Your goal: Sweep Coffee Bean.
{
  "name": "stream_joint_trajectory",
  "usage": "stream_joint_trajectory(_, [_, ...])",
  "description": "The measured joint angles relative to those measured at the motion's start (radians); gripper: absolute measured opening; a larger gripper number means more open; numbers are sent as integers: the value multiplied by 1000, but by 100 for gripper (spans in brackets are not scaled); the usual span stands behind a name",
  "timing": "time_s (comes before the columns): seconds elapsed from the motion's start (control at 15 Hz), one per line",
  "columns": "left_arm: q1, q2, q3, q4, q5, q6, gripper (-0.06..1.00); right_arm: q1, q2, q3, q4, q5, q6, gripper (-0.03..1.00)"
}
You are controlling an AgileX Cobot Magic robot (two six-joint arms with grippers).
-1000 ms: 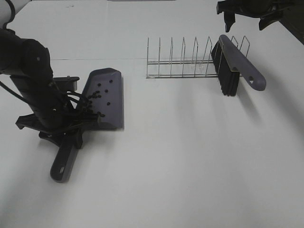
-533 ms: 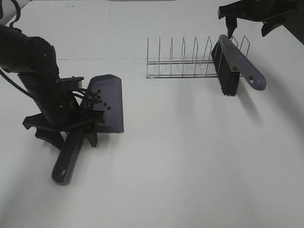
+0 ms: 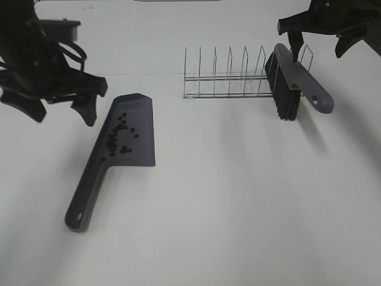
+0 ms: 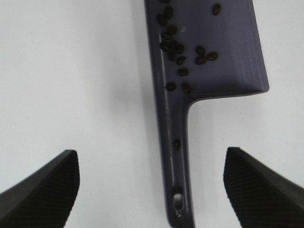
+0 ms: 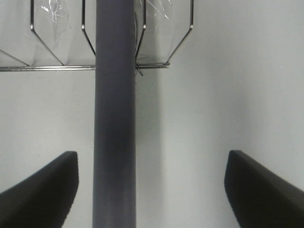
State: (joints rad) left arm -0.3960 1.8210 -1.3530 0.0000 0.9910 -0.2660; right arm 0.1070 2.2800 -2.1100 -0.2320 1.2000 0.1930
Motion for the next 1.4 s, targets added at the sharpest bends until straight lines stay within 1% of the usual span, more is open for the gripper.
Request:
stream_joint_trajectory(0.13, [0,-122,0,73,95,-14,75,0,-9,0,4,13,0,71])
stream_joint_trajectory(0.33, [0,-265,0,99,210,-15,75,9,-59,0,10,17,-5,71])
stream_joint_trajectory(0.47, [0,-390,27,102,215,-15,75,37,-107,12,10,18,-30,70])
stream_joint_trajectory(0.53, [0,-463,66,102,217,-15,75,57,-138,32,11,18,-36,70])
stream_joint_trajectory(0.6, [0,-630,196,102,223,-15,75,93,-218,99,14,18,-39,70])
stream_joint_trajectory(0.67, [0,-630,196,102,223,-15,75,93,-218,99,14,18,-39,70])
stream_joint_trajectory(0.73, [0,-713,278,102,228,-15,75,110,-264,146,16,17,-44,70])
stream_joint_trajectory(0.8, [0,-811,354,102,229,-15,75,129,-321,212,19,17,-46,70])
stream_joint_trajectory(0.87, [0,-1000,513,103,231,-15,76,148,-440,369,57,17,-46,70])
stream_joint_trajectory(1.0, [0,-1216,641,103,233,-4,76,152,-568,553,101,16,-46,70])
stream_joint_trajectory(1.13, [0,-1402,719,103,234,39,76,152,-729,778,113,12,-46,70])
stream_joint_trajectory(1.2, [0,-1448,731,104,234,53,76,152,-763,823,113,6,-46,70])
stream_joint_trajectory(1.33, [0,-1599,765,105,235,86,76,152,-936,1026,120,-19,-46,70])
stream_joint_trajectory(1.4, [0,-1658,780,106,234,87,76,152,-1028,1123,124,-27,-46,70])
